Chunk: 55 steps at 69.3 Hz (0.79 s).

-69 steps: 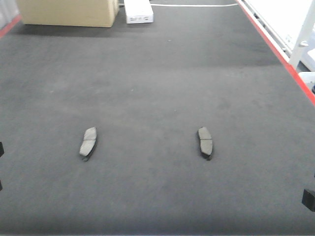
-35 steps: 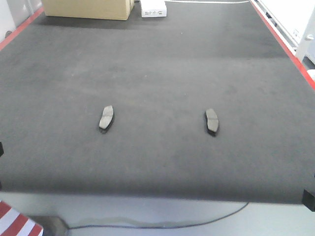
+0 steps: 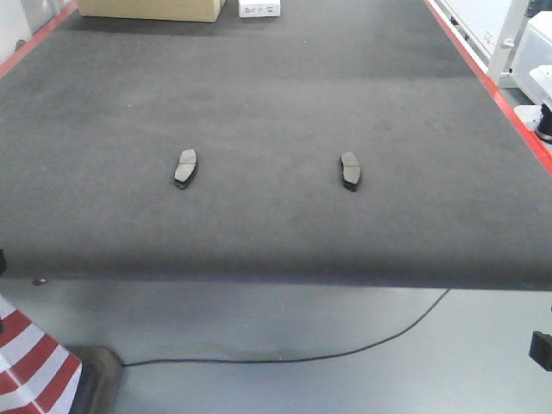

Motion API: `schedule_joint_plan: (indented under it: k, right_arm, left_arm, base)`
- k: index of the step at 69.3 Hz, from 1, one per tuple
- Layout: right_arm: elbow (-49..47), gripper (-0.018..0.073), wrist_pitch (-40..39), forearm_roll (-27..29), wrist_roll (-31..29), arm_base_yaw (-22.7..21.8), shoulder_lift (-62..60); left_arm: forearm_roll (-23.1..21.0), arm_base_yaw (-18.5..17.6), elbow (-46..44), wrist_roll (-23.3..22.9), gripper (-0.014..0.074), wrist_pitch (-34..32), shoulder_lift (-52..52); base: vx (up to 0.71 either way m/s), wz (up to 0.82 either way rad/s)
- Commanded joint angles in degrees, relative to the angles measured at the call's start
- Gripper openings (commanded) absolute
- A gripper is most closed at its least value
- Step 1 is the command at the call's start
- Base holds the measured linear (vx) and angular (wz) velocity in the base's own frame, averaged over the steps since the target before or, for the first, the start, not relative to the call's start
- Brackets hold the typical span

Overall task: Move and align brake pads A on conveyor
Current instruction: 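Turn the base away from the conveyor belt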

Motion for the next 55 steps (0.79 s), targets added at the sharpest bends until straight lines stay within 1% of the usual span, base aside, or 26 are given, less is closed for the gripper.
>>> schedule_joint_plan:
  k: [1,33,45,55]
  right_arm:
    - [-1.4,-0.001,-3.6,-1.2,-0.3,-0.4,0.0]
    - [-1.4,-0.001,-3.6,-1.2,-0.3,-0.4,0.0]
    - [-1.4,-0.001,-3.6,-1.2,-0.3,-0.4,0.0]
    - [-1.4,-0.001,-3.6,-1.2,-0.3,-0.4,0.0]
  left_arm:
    - [0.4,-0.4,-1.2,0.1,-0.0007,-3.6,0.0]
    - [0.4,-0.4,-1.2,0.1,-0.0007,-3.6,0.0]
    - [0.4,-0.4,-1.2,0.1,-0.0007,-3.6,0.0]
    - [0.4,-0.4,-1.2,0.1,-0.0007,-3.6,0.0]
  base:
    - [-0.19,-0.02]
    - [-0.16,-0.01]
    - [-0.13,-0.23]
    - [-0.12,-0.42]
